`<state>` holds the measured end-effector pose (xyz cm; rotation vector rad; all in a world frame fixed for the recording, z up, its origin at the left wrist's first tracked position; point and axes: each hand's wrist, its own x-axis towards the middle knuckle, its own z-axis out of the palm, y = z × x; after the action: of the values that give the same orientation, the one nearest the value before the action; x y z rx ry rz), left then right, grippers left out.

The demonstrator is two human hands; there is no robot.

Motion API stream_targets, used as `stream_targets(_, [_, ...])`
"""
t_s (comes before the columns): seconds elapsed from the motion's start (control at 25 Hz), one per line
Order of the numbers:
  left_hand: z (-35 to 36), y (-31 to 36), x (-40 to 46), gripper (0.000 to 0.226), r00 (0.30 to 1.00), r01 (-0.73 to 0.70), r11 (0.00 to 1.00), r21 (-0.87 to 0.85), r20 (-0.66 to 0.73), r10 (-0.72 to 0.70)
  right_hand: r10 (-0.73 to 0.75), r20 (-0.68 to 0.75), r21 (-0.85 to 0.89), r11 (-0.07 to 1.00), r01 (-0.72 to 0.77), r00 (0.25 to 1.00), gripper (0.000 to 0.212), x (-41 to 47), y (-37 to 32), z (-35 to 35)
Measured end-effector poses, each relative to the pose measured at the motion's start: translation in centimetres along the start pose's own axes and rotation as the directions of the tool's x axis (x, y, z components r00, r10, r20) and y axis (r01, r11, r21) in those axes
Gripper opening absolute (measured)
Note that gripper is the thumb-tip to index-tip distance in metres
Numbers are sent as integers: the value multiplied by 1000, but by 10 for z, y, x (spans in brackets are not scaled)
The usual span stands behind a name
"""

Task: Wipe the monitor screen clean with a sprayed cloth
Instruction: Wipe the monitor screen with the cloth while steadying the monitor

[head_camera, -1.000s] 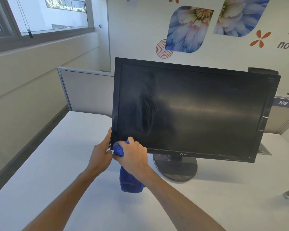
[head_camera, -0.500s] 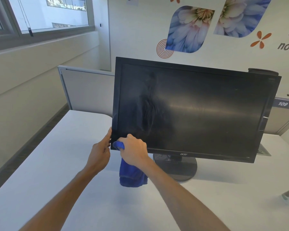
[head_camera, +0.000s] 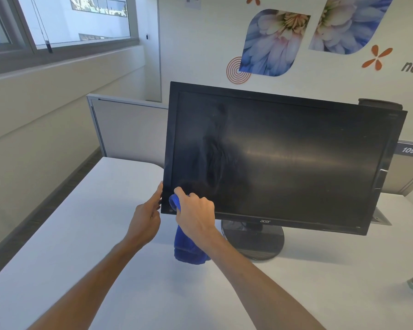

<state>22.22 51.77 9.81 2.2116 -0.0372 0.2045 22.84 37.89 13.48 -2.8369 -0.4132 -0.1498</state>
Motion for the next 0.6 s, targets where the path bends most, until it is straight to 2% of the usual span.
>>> stream_targets(0.08, [1,0,1,68,1000,0,1000,-2,8,0,-24,18,-27,999,25,1000,44,0,-2,4])
stream_targets(0.32, [2,1,0,66,1000,3,1000,-2,19,-3,-100,37,-77,992,103,994,42,-8,-5,6])
stream_targets(0.44, [3,3,1,66,1000,9,1000,-5,18,-9,-92,78,-89,991,99,993,40,-4,-5,7])
stream_targets(0.6, [3,1,1,65,999,38,999,-3,27,-38,-65,34,-24,998,66,997,33,-3,-9,11])
